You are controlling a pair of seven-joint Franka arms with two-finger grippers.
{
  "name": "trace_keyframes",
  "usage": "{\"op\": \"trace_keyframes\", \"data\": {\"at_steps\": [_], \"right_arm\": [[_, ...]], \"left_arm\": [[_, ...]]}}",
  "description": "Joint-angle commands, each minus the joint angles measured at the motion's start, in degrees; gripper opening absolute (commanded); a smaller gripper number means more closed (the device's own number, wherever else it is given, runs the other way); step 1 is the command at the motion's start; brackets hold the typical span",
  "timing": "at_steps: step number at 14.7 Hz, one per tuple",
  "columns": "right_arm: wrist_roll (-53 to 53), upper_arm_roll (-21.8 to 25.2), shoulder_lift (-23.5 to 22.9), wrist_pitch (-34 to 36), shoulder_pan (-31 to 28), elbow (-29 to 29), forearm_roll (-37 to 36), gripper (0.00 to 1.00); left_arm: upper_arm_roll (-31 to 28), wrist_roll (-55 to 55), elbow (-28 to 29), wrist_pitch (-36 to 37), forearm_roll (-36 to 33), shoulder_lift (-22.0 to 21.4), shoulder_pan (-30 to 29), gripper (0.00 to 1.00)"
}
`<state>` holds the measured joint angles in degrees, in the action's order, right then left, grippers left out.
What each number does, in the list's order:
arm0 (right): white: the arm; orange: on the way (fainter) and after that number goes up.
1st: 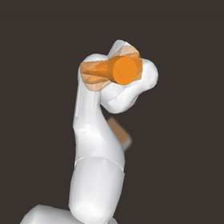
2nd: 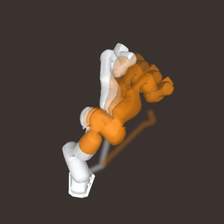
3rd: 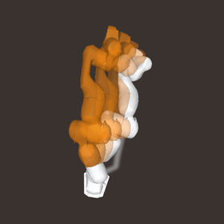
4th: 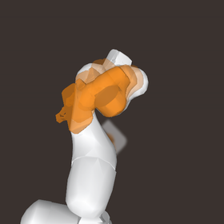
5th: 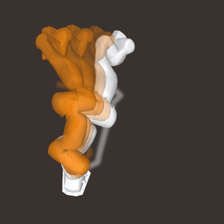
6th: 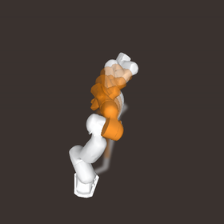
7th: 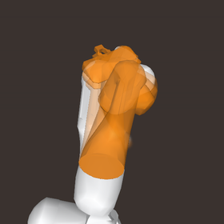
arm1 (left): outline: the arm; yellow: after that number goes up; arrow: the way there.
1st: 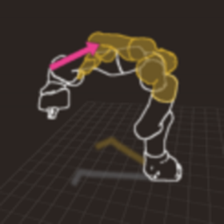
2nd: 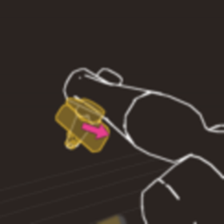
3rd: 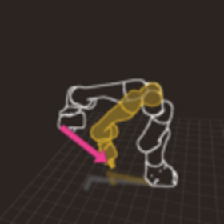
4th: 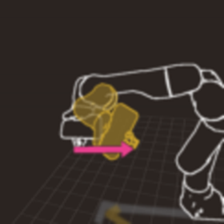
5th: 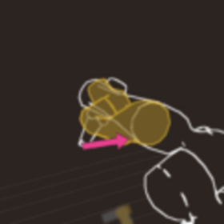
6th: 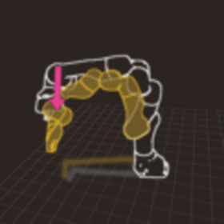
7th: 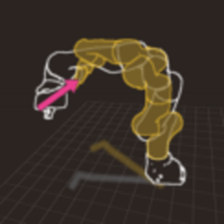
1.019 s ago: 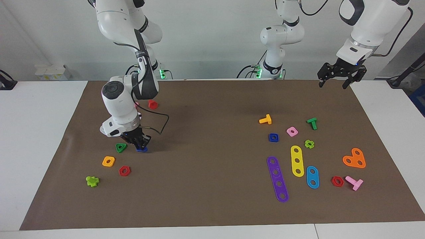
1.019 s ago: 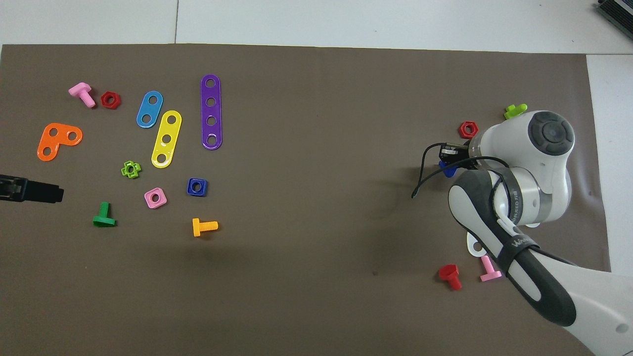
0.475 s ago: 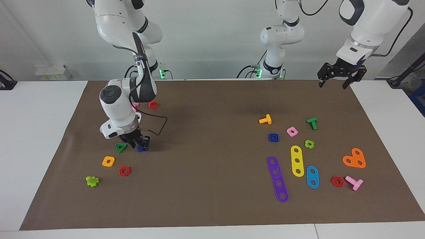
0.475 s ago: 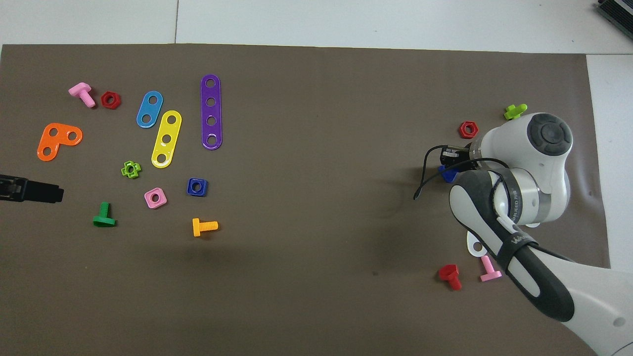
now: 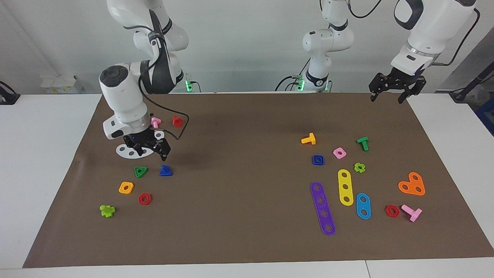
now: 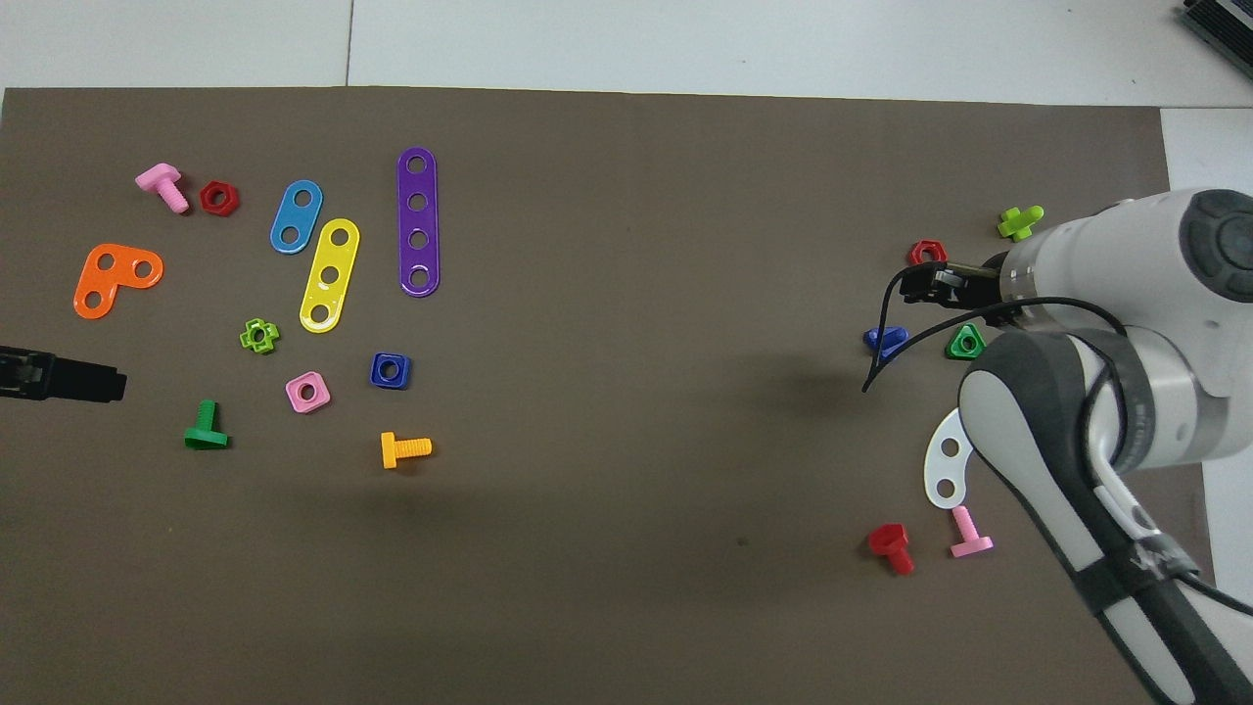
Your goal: Unscrew and place screws in storage area
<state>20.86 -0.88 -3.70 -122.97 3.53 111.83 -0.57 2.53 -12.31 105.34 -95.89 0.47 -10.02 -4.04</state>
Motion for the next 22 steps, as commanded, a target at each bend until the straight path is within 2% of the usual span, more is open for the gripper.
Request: {"op": "trace_keyframes", "data": {"at_steps": [1, 5, 8, 10, 16, 22], "right_arm": [[-1.4, 0.1, 3.6, 7.3, -0.9, -4.0, 1.4, 0.99], [-1.7, 0.6, 2.7, 18.9, -2.0, -16.5, 1.3, 0.99], [-1.9, 0.5, 2.1, 25.5, -2.9, -22.1, 1.3, 0.99], [-4.8, 0.6, 2.1, 27.5, -3.6, -23.6, 0.4, 0.99], [-6.3, 0.4, 3.2, 33.8, -4.1, -23.2, 1.4, 1.00], [-6.4, 0.4, 3.3, 33.9, -4.2, -23.1, 1.4, 1.00]], "left_arm": [[-0.1, 0.9, -0.7, 1.1, -1.4, -0.3, 0.3, 1.00], [-0.1, 0.8, -4.3, 4.5, -1.4, 1.5, 0.1, 1.00], [-0.1, 0.8, -8.0, 7.2, -1.6, 3.8, 0.3, 1.00], [-0.1, 0.8, -11.1, 9.7, -2.1, 6.1, 0.3, 1.00], [-0.1, 0.7, -7.3, 8.2, -2.8, 4.5, 0.3, 1.00], [0.0, 1.1, -6.7, 7.1, -2.8, 4.3, 0.3, 1.00]]}}
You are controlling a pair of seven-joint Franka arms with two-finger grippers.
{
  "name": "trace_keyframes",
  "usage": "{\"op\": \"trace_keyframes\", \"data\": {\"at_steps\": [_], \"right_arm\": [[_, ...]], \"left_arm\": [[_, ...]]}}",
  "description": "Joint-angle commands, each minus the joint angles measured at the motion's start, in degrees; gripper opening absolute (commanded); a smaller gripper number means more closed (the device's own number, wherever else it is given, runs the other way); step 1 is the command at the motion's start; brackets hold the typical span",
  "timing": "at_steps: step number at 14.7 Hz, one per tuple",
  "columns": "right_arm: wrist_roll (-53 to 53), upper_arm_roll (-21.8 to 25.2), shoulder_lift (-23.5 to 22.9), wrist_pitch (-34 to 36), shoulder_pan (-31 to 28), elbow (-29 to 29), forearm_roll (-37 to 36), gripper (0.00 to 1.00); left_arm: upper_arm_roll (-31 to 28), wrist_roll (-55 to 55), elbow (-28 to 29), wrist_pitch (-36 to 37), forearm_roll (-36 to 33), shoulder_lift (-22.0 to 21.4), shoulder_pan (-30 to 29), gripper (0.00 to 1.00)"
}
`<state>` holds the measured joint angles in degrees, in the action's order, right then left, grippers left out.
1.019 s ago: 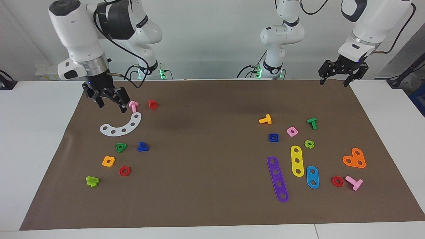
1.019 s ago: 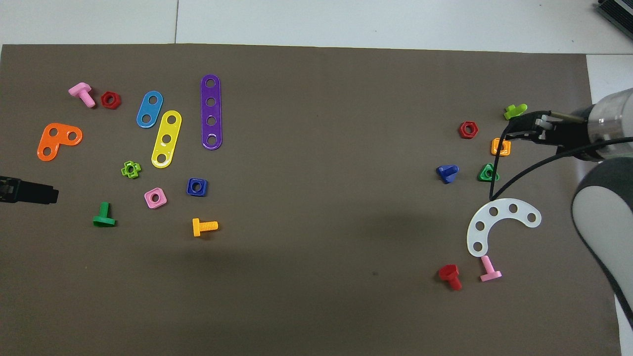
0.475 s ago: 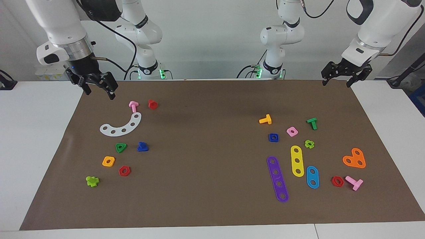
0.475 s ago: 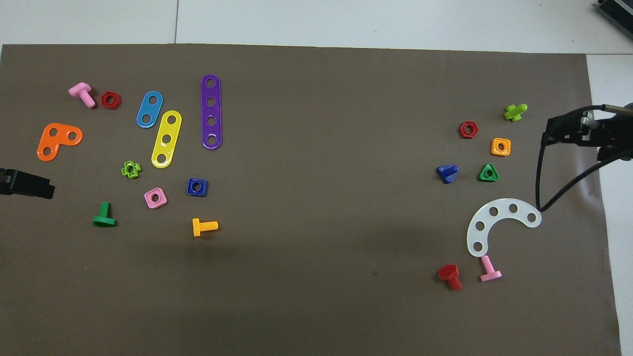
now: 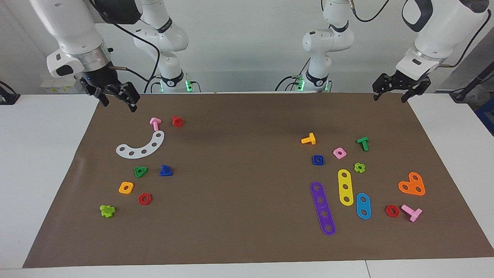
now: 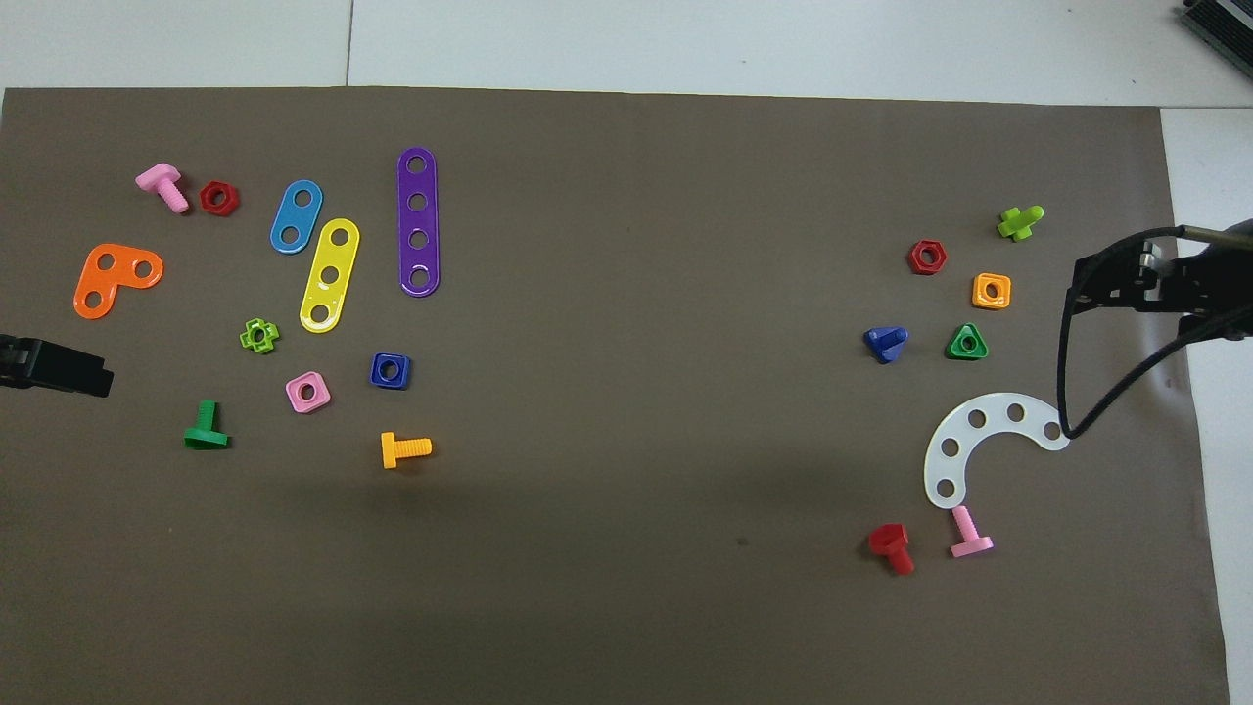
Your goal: Unscrew and place screws in storage area
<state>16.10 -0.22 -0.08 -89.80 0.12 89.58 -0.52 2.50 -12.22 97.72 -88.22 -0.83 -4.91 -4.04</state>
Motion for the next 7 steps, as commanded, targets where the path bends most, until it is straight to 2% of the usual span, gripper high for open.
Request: {"op": "trace_keyframes", "data": {"at_steps": [1, 7], "right_arm": [[-1.6, -0.2, -0.4, 0.5, -0.8, -0.8, 1.3, 1.00], [-1.8, -0.3, -0.4, 0.3, -0.6, -0.7, 1.3, 1.00]], "left_arm": [[0.1, 1.0, 0.9, -0.6, -1.5, -0.8, 0.3, 1.00], [0.0, 0.9, 0.9, -0.7, -1.5, -0.8, 0.3, 1.00]]}}
